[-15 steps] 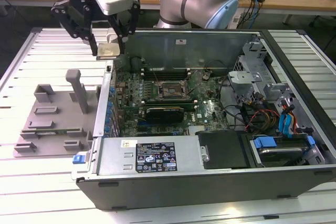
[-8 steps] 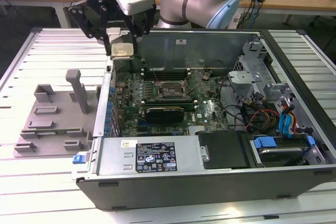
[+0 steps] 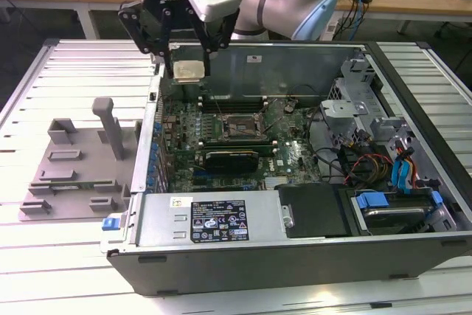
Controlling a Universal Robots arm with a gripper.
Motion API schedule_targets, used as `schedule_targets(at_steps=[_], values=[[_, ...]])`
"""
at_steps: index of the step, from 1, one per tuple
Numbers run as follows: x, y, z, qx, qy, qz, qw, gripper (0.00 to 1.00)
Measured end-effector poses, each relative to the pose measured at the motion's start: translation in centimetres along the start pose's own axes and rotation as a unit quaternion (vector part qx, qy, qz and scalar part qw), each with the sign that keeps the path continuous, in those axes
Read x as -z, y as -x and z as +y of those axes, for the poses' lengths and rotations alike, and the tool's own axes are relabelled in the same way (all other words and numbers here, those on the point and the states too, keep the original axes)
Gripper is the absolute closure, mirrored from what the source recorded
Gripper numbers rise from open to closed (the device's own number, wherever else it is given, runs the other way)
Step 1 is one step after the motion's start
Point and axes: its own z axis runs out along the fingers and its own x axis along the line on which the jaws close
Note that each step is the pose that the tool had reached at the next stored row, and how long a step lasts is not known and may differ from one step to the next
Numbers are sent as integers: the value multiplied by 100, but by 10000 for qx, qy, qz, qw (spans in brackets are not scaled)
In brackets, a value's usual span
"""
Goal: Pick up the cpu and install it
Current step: 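Pick up the cpu and move it towards the insertion slot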
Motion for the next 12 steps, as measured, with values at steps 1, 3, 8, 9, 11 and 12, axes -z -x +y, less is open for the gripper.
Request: schedule_targets(at_steps=[1,3,8,9,11,12], values=[[-1,28,-1,-1,0,0,10000,45],[-3,71,-3,-1,0,0,10000,45],[-13,275,-12,0,0,0,10000,45],[-14,311,-14,0,0,0,10000,45],[-18,378,-16,-1,0,0,10000,45],[-23,474,-21,0,0,0,10000,45]])
